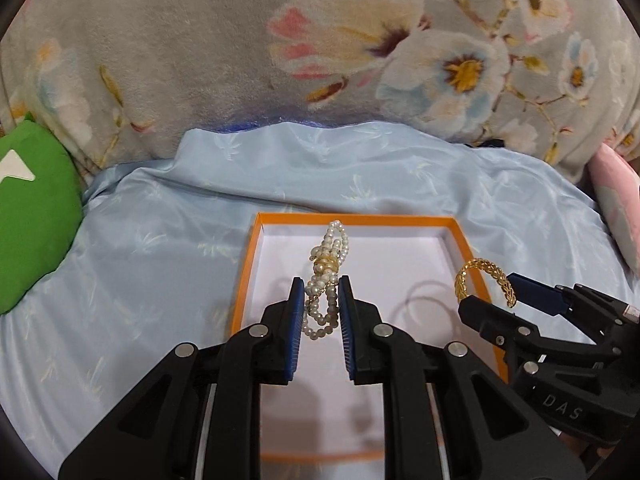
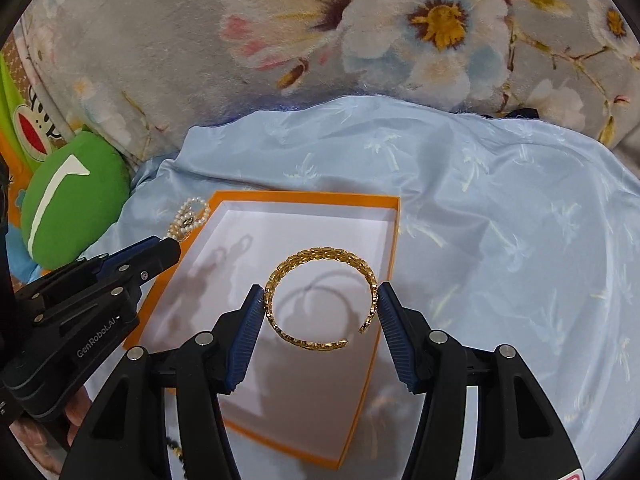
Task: Organize jewelry
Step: 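Carry the pearl bracelet and gold bangle over the orange box with both tools, then open the left tool to drop the pearl bracelet while the right tool releases the bangle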
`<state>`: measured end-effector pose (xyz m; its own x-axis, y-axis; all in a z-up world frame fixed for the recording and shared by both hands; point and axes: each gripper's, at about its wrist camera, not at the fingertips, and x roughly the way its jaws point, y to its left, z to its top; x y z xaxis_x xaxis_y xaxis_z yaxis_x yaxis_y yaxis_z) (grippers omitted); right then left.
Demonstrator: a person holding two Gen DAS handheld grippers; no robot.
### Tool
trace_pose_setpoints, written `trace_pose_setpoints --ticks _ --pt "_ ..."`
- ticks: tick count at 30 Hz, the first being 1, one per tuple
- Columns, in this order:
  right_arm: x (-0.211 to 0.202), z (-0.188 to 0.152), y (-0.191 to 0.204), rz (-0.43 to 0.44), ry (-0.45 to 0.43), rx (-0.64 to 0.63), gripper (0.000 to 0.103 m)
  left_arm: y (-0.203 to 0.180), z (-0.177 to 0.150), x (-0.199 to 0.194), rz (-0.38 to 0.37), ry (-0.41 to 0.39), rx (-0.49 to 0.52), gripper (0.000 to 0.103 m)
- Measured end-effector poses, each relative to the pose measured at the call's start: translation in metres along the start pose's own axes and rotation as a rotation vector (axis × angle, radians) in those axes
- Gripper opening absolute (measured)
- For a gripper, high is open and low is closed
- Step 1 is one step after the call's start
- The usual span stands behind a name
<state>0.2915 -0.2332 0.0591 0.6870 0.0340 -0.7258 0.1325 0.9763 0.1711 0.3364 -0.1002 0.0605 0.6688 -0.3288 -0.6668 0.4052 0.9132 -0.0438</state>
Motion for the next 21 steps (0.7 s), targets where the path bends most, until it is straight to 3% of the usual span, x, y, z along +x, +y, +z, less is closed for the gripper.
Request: trace_pose_setpoints --ticks 8,19,21 --pt "0.047 0.019 -0.001 -0.009 0.054 -0.022 0.056 0.009 0.011 0.052 0.009 0.054 -0.02 0.017" --pt "0.06 0.02 0.005 -0.023 0.071 -0.067 0.057 0.001 0.012 0.059 0.059 0.049 0.016 0.018" --pt "0.06 0.019 0.004 -0.021 0.065 -0.06 0.058 0.001 0.012 0.06 0.076 0.054 0.022 0.025"
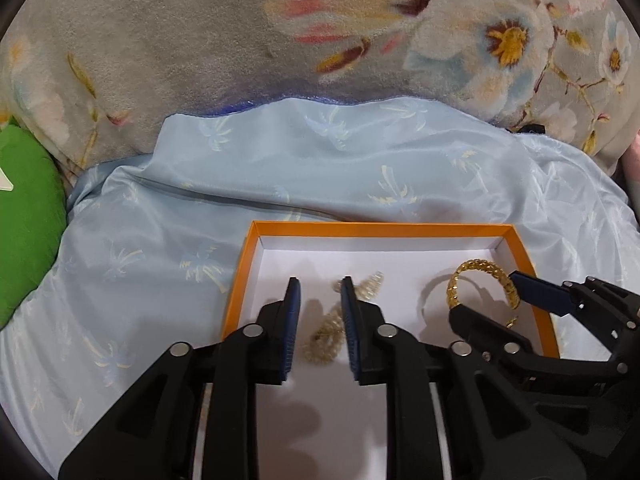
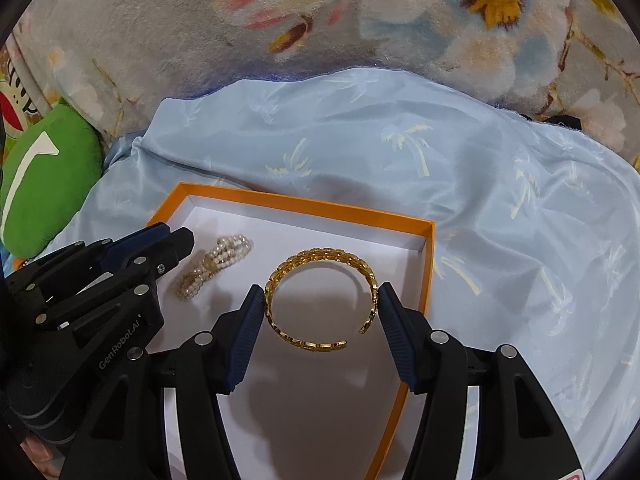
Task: Organize jewelry
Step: 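Open the left tool to drop the pearl bracelet while the right tool releases the bangle, then lift both tools away from the orange box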
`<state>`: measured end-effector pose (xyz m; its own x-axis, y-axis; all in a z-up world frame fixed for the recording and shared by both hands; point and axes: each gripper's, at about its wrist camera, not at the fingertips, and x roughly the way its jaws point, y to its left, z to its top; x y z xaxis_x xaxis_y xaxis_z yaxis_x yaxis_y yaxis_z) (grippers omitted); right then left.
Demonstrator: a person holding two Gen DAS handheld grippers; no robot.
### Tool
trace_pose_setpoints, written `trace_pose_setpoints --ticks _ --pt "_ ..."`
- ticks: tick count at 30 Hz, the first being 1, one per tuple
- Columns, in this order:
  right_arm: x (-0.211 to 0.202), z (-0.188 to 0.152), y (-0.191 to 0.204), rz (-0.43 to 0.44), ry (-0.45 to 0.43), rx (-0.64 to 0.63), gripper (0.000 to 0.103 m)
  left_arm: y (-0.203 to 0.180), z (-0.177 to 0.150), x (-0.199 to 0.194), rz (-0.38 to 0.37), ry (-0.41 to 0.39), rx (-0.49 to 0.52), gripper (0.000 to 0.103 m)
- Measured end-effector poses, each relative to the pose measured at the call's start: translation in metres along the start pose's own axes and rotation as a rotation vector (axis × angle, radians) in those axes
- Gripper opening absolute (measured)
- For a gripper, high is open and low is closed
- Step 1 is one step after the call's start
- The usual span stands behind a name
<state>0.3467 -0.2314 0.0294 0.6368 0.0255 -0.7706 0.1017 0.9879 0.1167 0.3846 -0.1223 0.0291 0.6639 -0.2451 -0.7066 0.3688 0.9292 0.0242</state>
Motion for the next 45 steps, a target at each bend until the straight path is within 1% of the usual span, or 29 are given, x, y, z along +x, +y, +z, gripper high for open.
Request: trace_pose_setpoints --ticks 1,3,6,9,11,13,23,24,27,28,30,32,35,36,38,40,43,45 --pt "0.0 -0.001 0.0 0.001 0.0 0.001 0.058 0.001 0.0 0.001 0.0 0.003 -0.004 0.027" --pt "0.0 -0.002 0.0 -0.003 -0.001 -0.001 0.058 0.005 -0.001 0.002 0.005 0.008 -0.019 0.036" --pt "0.001 -0.003 0.002 -0.014 -0.005 -0.01 0.058 0.007 -0.003 0.002 0.007 0.007 -0.028 0.04" --pt "0.001 -0.003 0.004 -0.054 -0.014 -0.028 0.058 0.007 -0.005 0.001 0.013 0.013 -0.027 0.044" --pt "0.002 -0.003 0.006 -0.083 -0.017 -0.047 0.059 0.006 -0.007 0.002 0.014 0.034 -0.027 0.044" --pt "0.003 -0.003 0.006 -0.086 -0.015 -0.058 0.058 0.005 -0.009 0.002 0.027 0.037 -0.027 0.044" --pt "0.002 -0.003 0.011 -0.067 -0.018 -0.11 0.054 0.011 -0.018 -0.005 0.009 0.054 -0.094 0.044" --pt "0.0 -0.003 0.011 -0.061 -0.022 -0.111 0.054 0.012 -0.018 -0.006 0.004 0.051 -0.101 0.044" --pt "-0.022 -0.011 0.012 -0.029 -0.076 -0.106 0.061 0.019 -0.019 -0.021 -0.023 0.017 -0.134 0.047" --pt "-0.036 -0.018 0.012 -0.016 -0.097 -0.105 0.063 0.022 -0.02 -0.03 -0.029 -0.004 -0.148 0.049" --pt "-0.06 -0.031 0.011 -0.009 -0.126 -0.105 0.065 0.031 -0.024 -0.055 -0.046 -0.049 -0.179 0.064" --pt "-0.084 -0.049 0.009 0.005 -0.145 -0.106 0.066 0.04 -0.033 -0.084 -0.058 -0.093 -0.198 0.067" --pt "-0.114 -0.082 0.003 0.04 -0.143 -0.083 0.067 0.048 -0.053 -0.124 -0.029 -0.131 -0.169 0.069" --pt "-0.124 -0.096 0.002 0.052 -0.136 -0.075 0.067 0.05 -0.062 -0.136 -0.021 -0.14 -0.163 0.072" --pt "-0.136 -0.118 -0.002 0.06 -0.13 -0.064 0.067 0.053 -0.083 -0.156 -0.016 -0.137 -0.152 0.075" --pt "-0.148 -0.141 -0.002 0.071 -0.118 -0.063 0.067 0.055 -0.104 -0.171 0.002 -0.127 -0.136 0.075" --pt "-0.161 -0.171 0.003 0.076 -0.096 -0.076 0.067 0.051 -0.14 -0.187 0.046 -0.097 -0.086 0.075" --pt "-0.168 -0.189 0.007 0.085 -0.089 -0.083 0.067 0.048 -0.162 -0.194 0.05 -0.078 -0.08 0.075"
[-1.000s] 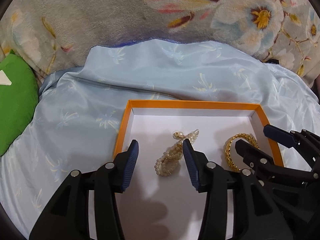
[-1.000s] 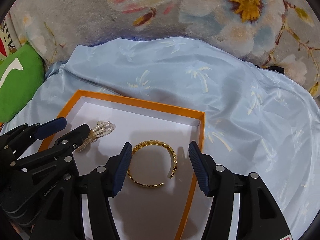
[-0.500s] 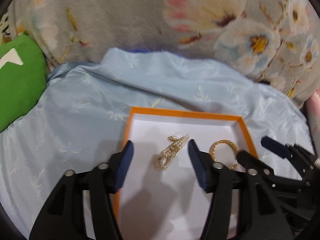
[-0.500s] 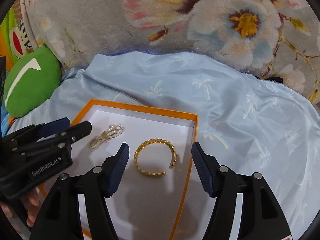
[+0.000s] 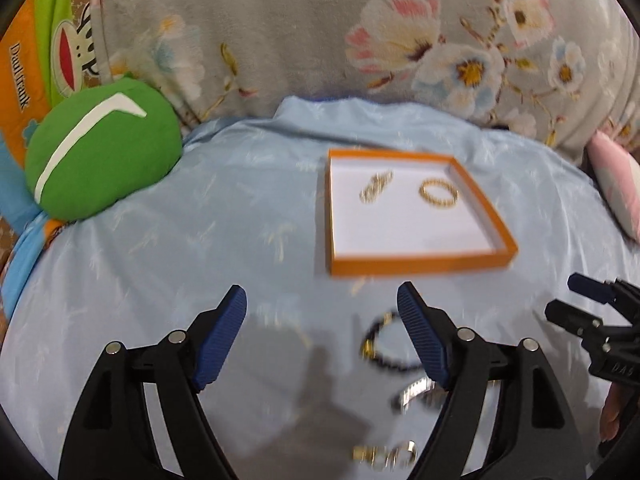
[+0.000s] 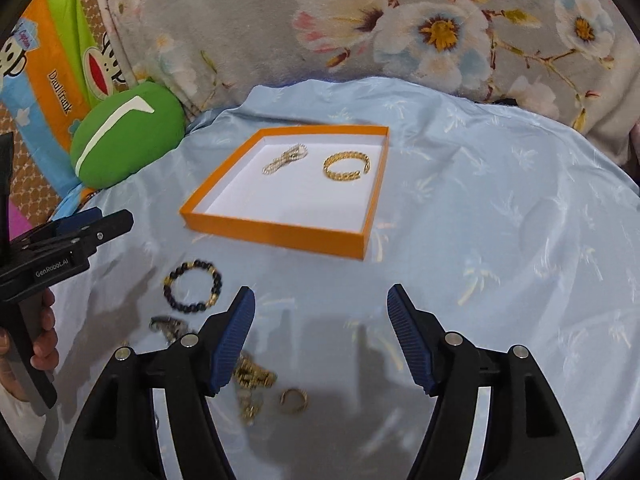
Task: Organize jewelry
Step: 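Lift both tools away from the orange box, then grasp the gold watch by its band with the right tool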
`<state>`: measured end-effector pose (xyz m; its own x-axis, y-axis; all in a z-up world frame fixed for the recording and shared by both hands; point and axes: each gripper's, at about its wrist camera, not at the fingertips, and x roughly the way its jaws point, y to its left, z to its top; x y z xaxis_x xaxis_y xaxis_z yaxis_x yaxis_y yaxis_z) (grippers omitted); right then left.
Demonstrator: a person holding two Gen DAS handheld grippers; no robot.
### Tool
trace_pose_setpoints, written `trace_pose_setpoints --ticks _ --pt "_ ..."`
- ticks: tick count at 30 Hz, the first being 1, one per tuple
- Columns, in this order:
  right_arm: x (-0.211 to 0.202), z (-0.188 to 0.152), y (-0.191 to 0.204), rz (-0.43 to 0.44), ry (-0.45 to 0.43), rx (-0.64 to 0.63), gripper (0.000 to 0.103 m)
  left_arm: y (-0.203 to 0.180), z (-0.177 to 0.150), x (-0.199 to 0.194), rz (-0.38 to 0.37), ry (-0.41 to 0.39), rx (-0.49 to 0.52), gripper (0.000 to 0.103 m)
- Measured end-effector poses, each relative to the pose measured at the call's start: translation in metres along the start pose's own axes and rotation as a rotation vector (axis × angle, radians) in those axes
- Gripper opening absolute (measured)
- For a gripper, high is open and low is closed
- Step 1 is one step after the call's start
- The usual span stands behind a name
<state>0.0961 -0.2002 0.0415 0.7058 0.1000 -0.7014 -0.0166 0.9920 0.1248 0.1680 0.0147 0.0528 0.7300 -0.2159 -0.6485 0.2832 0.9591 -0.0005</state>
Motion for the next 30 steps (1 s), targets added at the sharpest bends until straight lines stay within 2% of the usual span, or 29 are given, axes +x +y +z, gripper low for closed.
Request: trace_pose_setpoints --ticks 7,15,18,23,26,29,30 --pt "-0.009 -0.044 0.025 0.008 0.026 -0.039 0.067 0.001 -0.057 -0.014 -0.027 0.06 -0.063 0.075" --pt "-0.009 -0.046 0.035 0.0 0.015 -0.047 0.065 -0.002 -0.075 -0.018 -0.052 0.07 -0.082 0.076" --pt "-0.005 -0.04 0.041 -0.02 0.01 -0.113 0.064 0.001 -0.076 -0.017 -0.067 0.074 -0.097 0.077" --pt "0.01 -0.029 0.057 -0.016 0.048 -0.308 0.062 0.006 -0.078 -0.016 -0.075 0.087 -0.116 0.078" --pt "0.02 -0.025 0.063 0.0 0.087 -0.397 0.056 0.007 -0.079 -0.017 -0.077 0.09 -0.113 0.078" --pt "0.033 -0.022 0.065 0.011 0.132 -0.429 0.041 0.008 -0.079 -0.016 -0.081 0.091 -0.116 0.078" --pt "0.037 -0.021 0.065 0.015 0.144 -0.432 0.032 0.008 -0.079 -0.016 -0.082 0.092 -0.115 0.078"
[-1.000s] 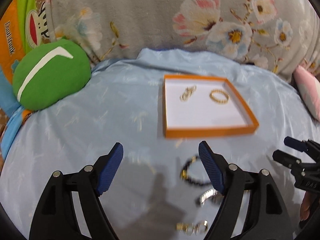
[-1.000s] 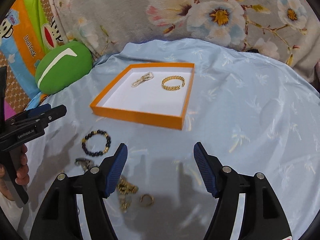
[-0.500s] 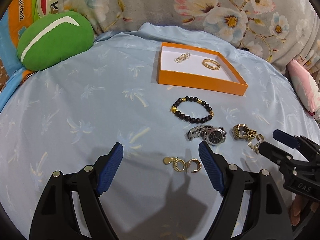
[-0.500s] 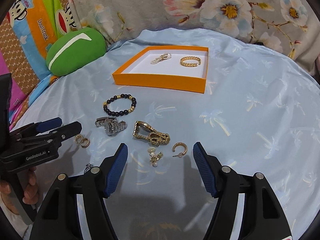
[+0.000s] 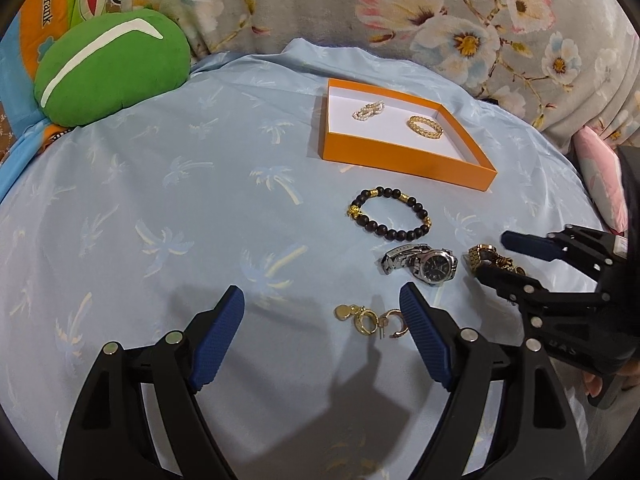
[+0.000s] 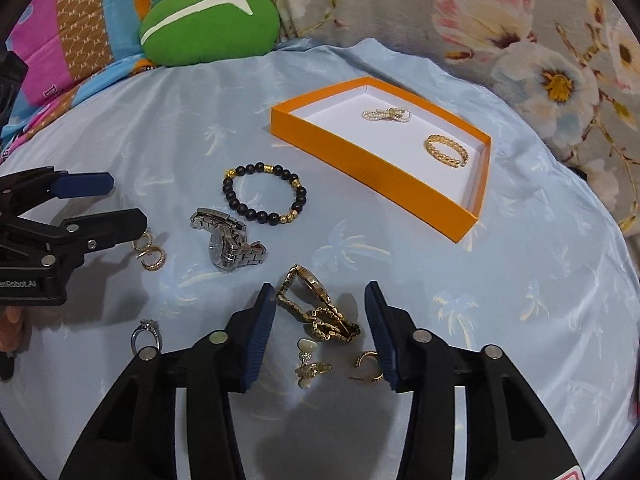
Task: Organize jewelry
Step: 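Grasp the gold watch by its band with the right tool, then grasp the silver watch with the left tool while the right tool holds the gold watch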
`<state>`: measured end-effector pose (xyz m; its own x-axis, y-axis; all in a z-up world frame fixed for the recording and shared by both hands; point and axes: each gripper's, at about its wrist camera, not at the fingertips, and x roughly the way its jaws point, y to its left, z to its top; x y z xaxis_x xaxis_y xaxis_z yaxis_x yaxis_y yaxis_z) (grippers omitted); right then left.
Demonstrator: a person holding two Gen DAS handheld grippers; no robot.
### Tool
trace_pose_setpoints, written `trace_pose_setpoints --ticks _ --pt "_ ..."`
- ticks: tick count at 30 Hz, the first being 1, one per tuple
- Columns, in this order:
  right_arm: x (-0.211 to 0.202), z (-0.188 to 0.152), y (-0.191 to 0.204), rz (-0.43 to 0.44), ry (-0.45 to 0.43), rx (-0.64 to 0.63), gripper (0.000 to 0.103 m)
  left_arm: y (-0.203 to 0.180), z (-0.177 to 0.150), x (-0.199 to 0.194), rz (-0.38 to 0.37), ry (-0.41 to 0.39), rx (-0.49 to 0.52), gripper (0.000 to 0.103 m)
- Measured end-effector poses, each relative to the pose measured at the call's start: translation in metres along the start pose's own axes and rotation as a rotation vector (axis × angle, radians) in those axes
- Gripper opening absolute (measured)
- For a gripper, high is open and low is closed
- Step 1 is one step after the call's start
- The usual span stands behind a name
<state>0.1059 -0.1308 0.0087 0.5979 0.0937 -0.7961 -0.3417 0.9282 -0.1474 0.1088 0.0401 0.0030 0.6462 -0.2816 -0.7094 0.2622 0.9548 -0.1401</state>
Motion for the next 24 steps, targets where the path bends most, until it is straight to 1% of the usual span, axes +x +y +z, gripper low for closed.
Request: trace_pose_setpoints --ticks 2,4,6,11,17,20,24 --pt "0.002 0.002 -0.003 0.024 0.0 0.017 0.026 0.0 0.0 0.0 -0.001 0.0 0.0 0.078" --pt "0.002 0.001 -0.005 0.036 0.002 0.046 0.017 0.0 -0.001 -0.001 -0.005 0.0 0.001 0.078" --pt "0.002 0.0 -0.007 0.044 -0.003 0.081 0.016 -0.001 -0.001 0.0 -0.009 0.001 0.004 0.078" --pt "-0.003 -0.007 -0.01 0.029 -0.012 0.18 0.015 -0.005 -0.001 0.0 -0.02 0.006 0.019 0.078" --pt "-0.011 -0.023 -0.016 -0.017 -0.035 0.336 0.014 -0.014 0.0 0.002 -0.028 0.007 0.059 0.078" --pt "-0.013 -0.027 -0.02 -0.023 -0.038 0.381 0.014 -0.021 0.003 0.005 -0.039 0.007 0.074 0.078" --pt "-0.013 -0.03 -0.027 -0.008 -0.043 0.417 0.014 -0.037 0.008 0.013 -0.049 0.011 0.103 0.078"
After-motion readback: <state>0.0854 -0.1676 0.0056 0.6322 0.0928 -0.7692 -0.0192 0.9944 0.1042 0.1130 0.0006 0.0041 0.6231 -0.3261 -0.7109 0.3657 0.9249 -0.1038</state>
